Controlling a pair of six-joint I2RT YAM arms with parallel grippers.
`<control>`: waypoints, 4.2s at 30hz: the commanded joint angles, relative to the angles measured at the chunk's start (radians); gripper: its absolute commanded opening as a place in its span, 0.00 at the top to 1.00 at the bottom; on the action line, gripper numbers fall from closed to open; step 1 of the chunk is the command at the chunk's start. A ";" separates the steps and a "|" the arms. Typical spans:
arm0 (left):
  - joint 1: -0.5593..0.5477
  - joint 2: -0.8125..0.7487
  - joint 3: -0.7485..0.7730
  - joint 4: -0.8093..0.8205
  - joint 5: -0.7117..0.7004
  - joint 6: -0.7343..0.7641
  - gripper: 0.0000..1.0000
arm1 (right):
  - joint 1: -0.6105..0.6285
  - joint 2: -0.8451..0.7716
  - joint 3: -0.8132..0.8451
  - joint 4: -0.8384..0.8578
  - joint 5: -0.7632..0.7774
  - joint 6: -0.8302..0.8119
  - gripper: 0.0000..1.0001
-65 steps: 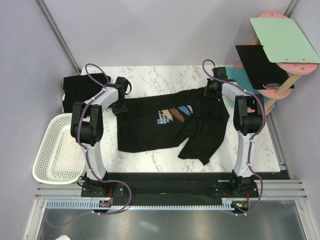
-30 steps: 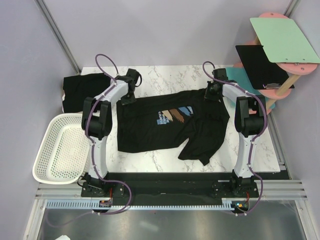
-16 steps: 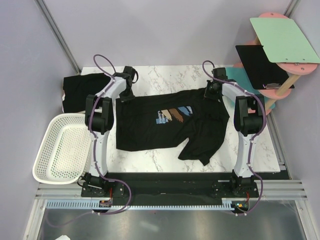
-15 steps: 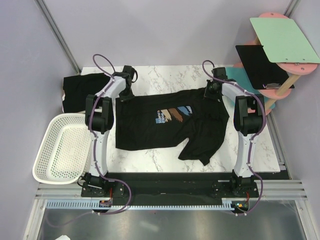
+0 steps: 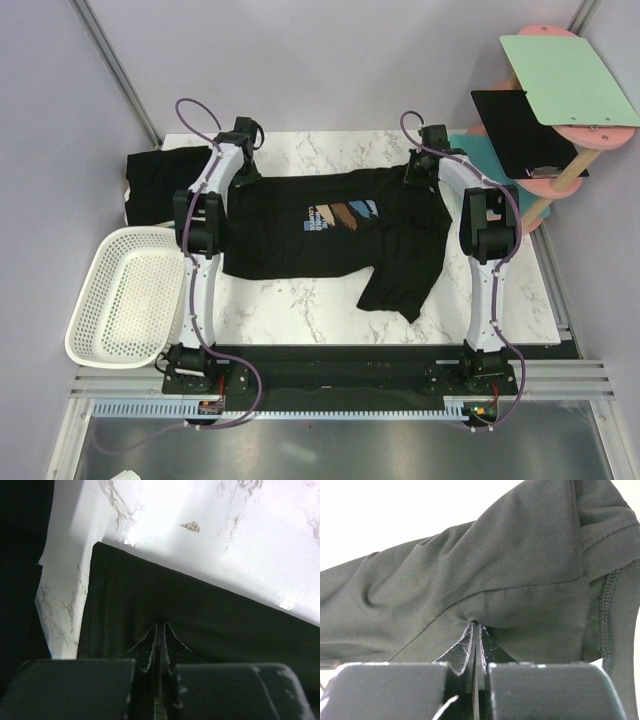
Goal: Fold and stack the t-shirts
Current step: Fold the flattened tshirt in 1/3 of the way, then grap the side of the flattened tshirt closest away from the robot with both arms, then fold the other side of the tshirt into a rectangle
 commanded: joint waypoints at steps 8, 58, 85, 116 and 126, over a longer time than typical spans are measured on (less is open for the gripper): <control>-0.025 -0.579 -0.473 0.220 0.041 0.009 0.94 | -0.001 -0.389 -0.185 0.043 -0.049 0.012 0.92; -0.035 -1.269 -1.512 0.454 0.170 -0.214 0.11 | 0.008 -1.717 -1.670 -0.085 -0.286 0.521 0.43; -0.016 -0.993 -1.434 0.420 -0.022 -0.206 0.39 | 0.008 -1.824 -1.626 -0.237 -0.230 0.480 1.00; 0.007 -1.169 -1.351 0.322 0.004 -0.202 0.98 | 0.010 -1.739 -1.258 -0.112 -0.079 0.304 1.00; 0.018 -1.070 -1.166 0.299 0.058 -0.167 0.98 | 0.008 -1.361 -1.048 0.171 -0.092 0.252 1.00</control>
